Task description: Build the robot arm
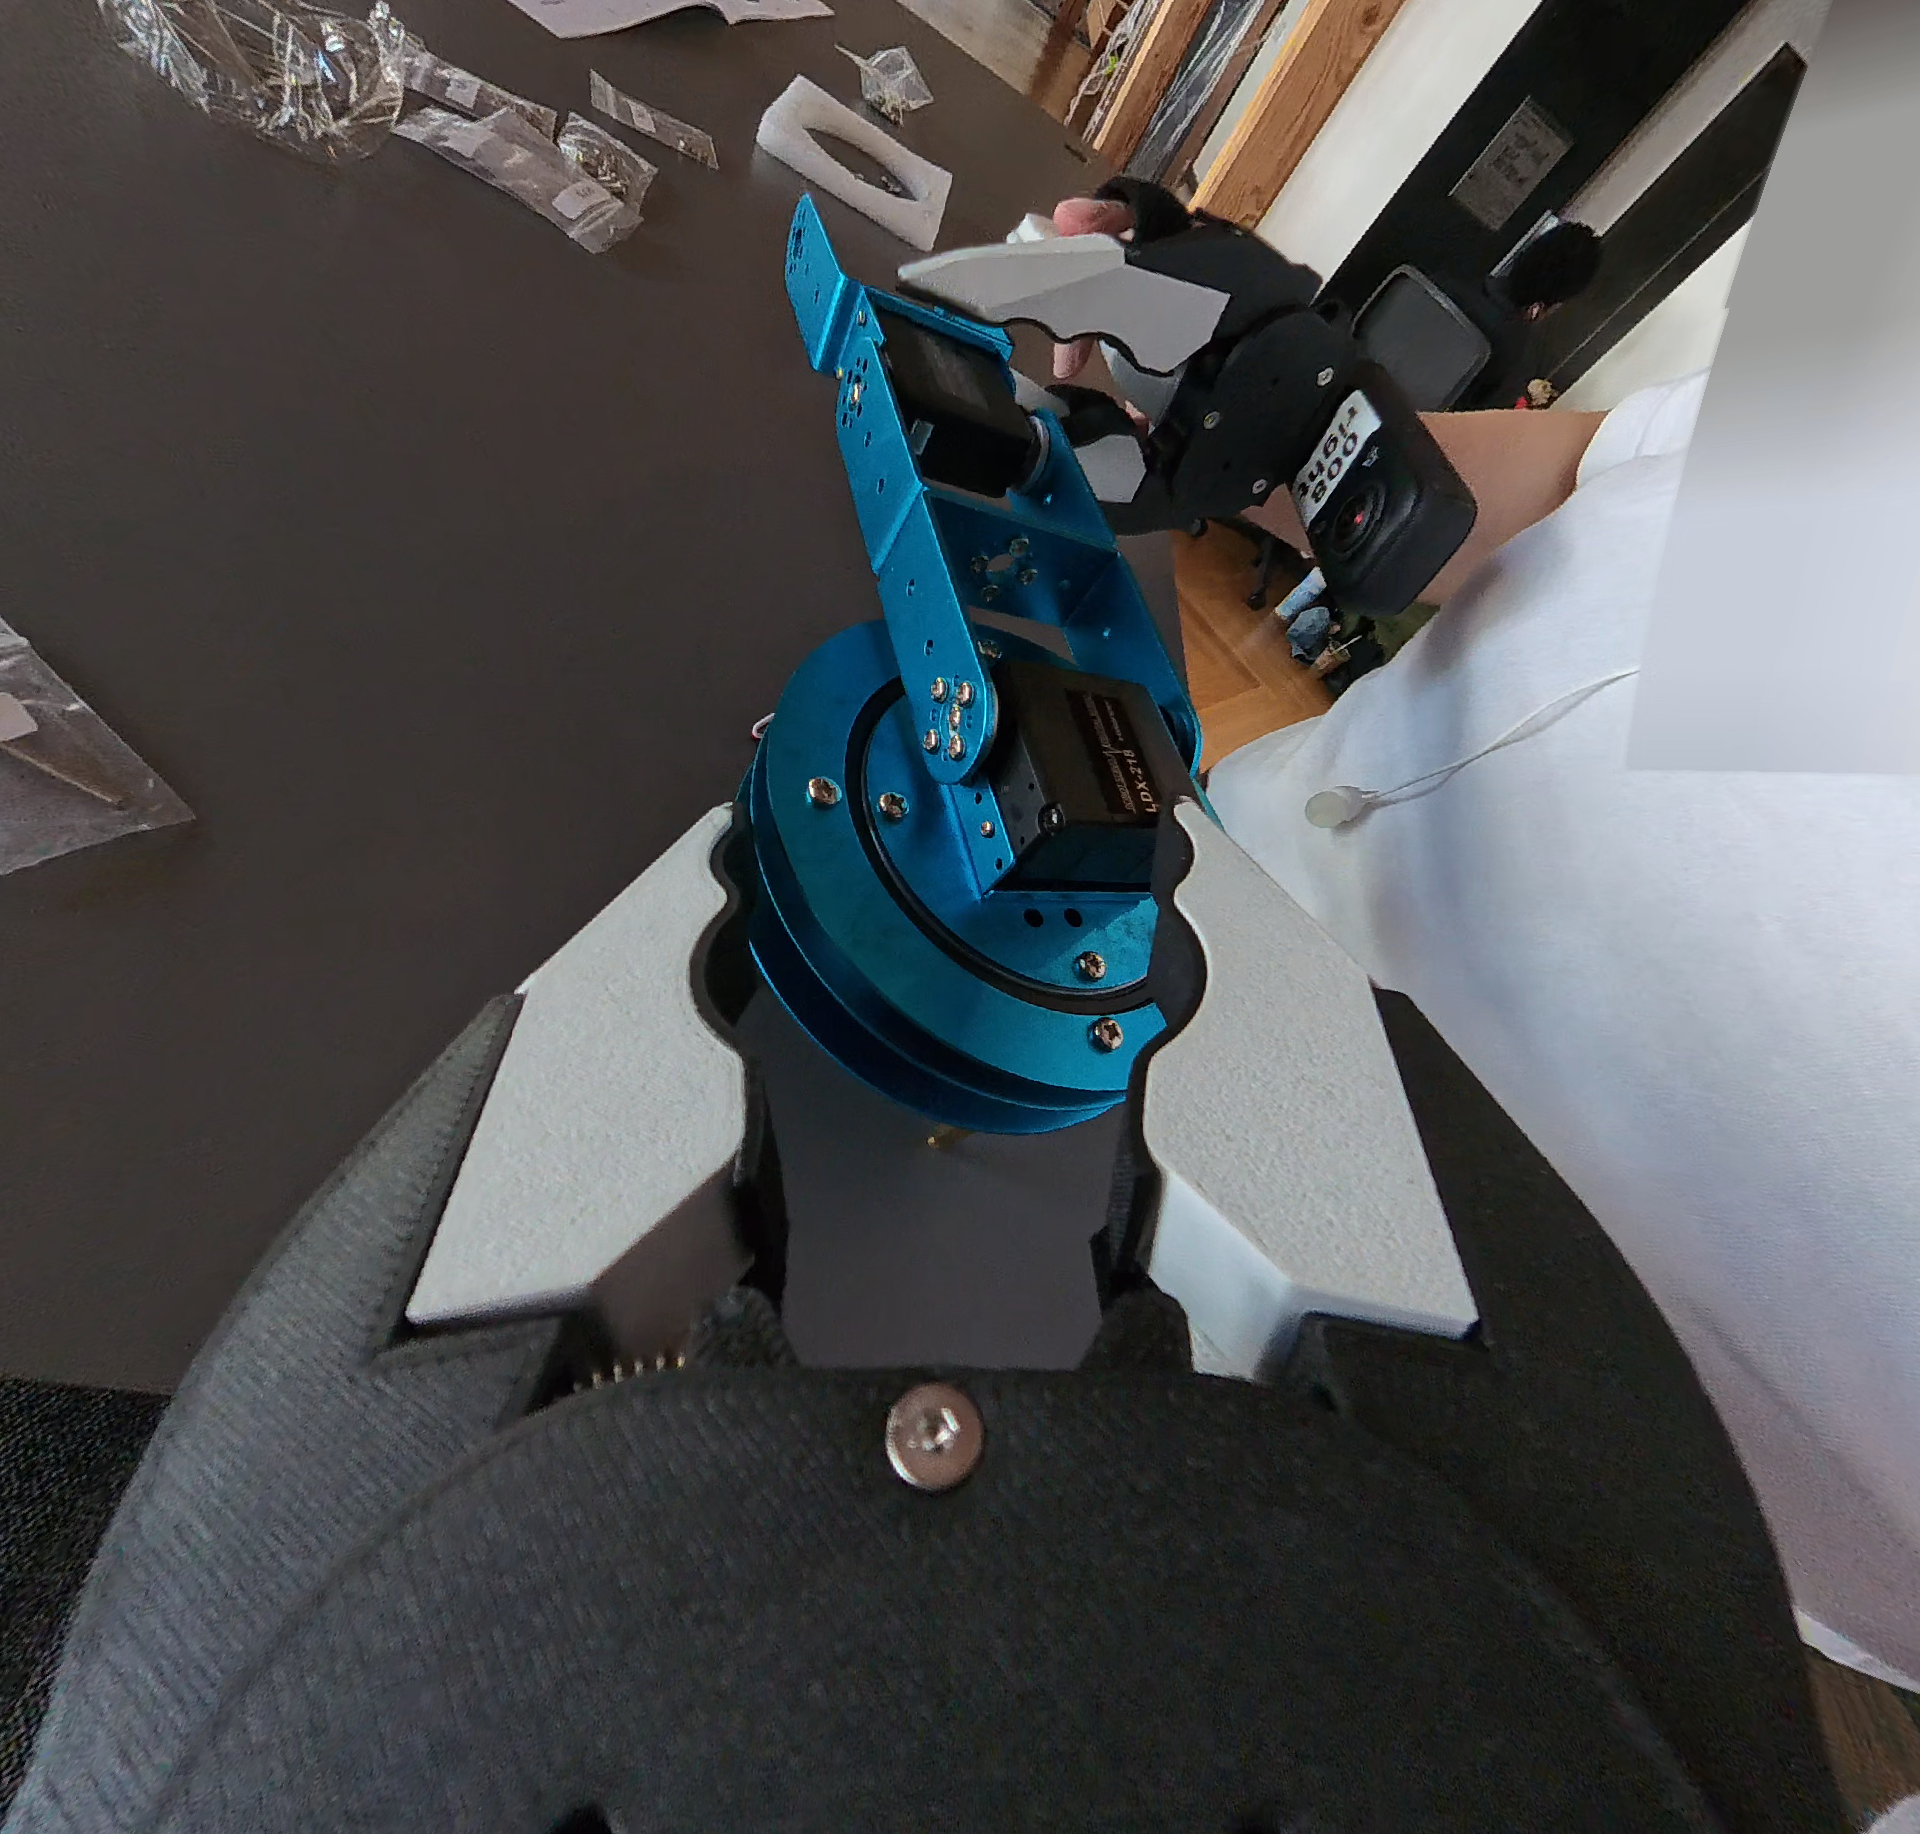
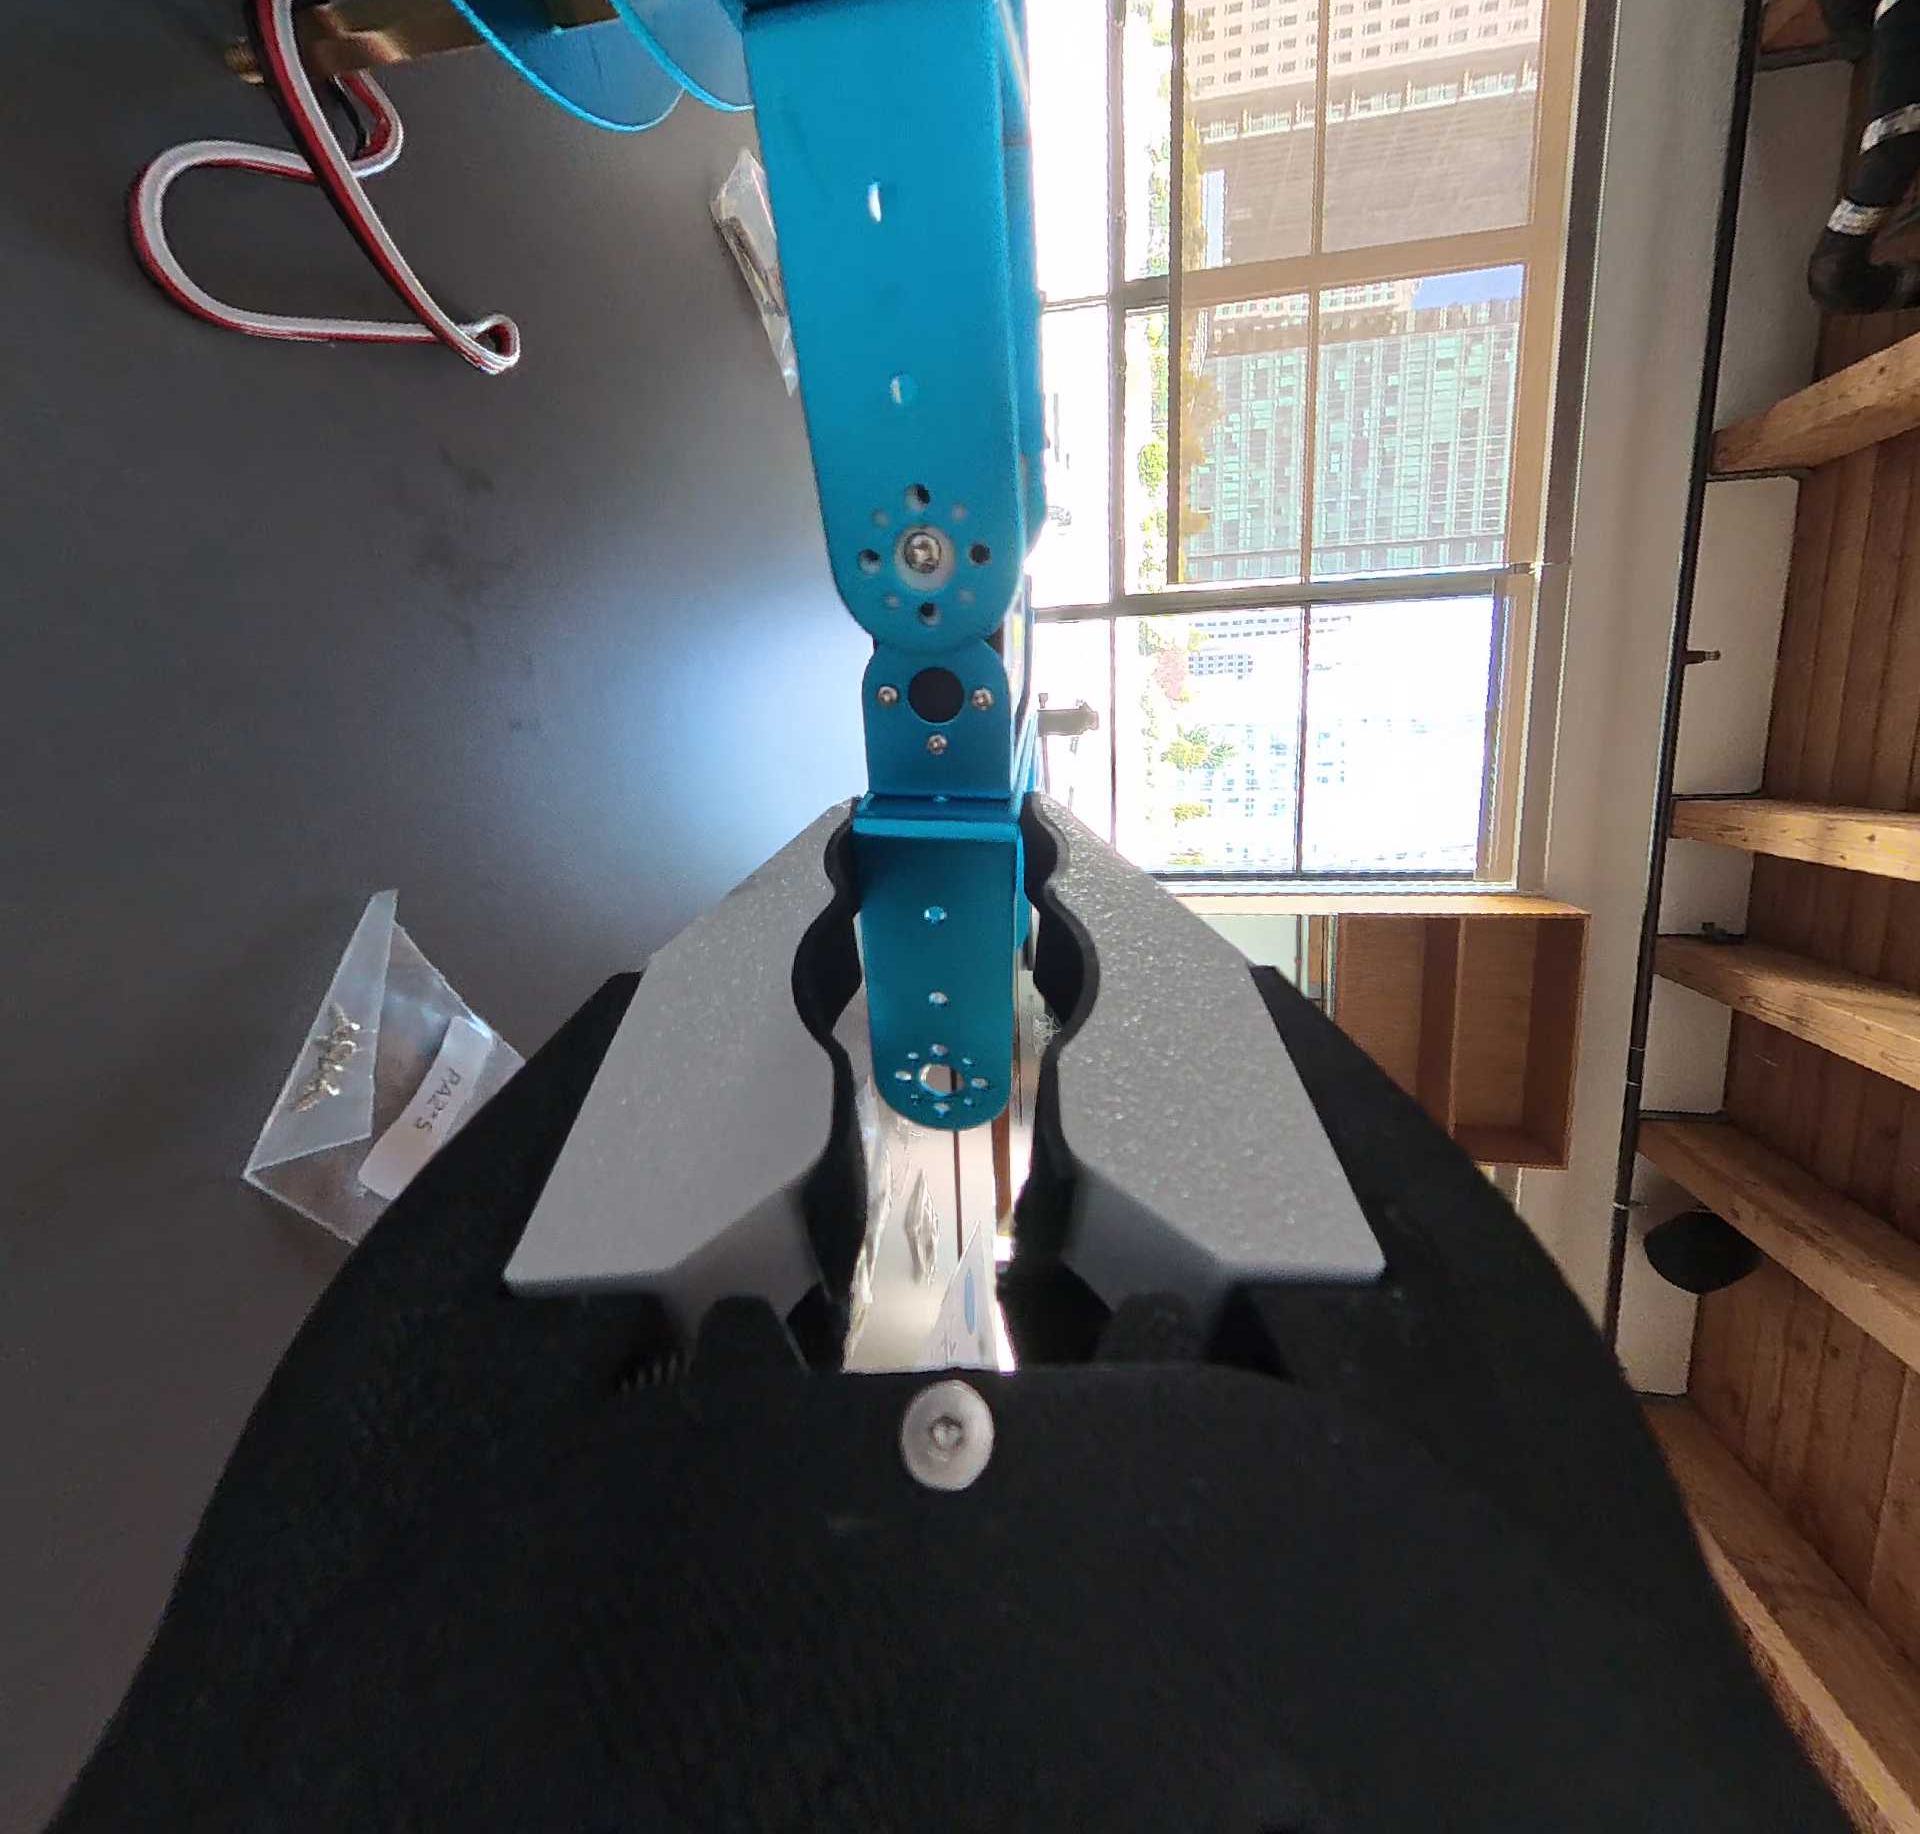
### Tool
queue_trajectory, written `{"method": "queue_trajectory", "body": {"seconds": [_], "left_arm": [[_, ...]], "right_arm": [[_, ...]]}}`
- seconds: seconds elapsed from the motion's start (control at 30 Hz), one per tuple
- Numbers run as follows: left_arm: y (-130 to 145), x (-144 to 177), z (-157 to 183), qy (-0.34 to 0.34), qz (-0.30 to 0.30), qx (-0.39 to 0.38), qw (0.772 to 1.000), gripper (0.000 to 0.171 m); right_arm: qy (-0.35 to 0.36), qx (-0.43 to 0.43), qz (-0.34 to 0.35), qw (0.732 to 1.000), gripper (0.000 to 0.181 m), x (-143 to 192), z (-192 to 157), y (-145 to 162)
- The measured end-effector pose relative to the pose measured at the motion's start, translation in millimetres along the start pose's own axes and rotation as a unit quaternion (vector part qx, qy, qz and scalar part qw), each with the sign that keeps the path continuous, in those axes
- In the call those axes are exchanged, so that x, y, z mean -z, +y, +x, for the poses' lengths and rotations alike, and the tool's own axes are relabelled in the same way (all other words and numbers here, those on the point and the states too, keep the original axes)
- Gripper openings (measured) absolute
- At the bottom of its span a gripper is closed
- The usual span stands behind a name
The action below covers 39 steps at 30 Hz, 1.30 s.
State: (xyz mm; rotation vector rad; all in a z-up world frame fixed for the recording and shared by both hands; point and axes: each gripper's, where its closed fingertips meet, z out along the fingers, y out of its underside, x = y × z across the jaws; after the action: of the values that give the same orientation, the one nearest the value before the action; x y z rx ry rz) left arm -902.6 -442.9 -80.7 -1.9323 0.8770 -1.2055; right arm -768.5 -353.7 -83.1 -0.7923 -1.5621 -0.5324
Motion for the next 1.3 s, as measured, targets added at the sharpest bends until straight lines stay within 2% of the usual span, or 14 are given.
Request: {"method": "queue_trajectory", "body": {"seconds": [0.5,0.83,1.3], "left_arm": [[-4.8,6.9,2.8,-0.014,0.002,-0.006,1.0,0.074],[-14.5,16.3,0.5,-0.026,0.007,-0.015,1.0,0.074],[-17.6,19.2,2.3,-0.029,0.005,-0.022,0.999,0.075]], "right_arm": [[0.01,-0.022,0.009,1.0,0.03,4.6,-6.8,-0.7],[0.013,-0.03,0.012,0.999,0.039,7.8,-9.3,1.0],[-0.025,-0.035,0.001,0.999,0.042,12.1,-30.0,4.9]]}}
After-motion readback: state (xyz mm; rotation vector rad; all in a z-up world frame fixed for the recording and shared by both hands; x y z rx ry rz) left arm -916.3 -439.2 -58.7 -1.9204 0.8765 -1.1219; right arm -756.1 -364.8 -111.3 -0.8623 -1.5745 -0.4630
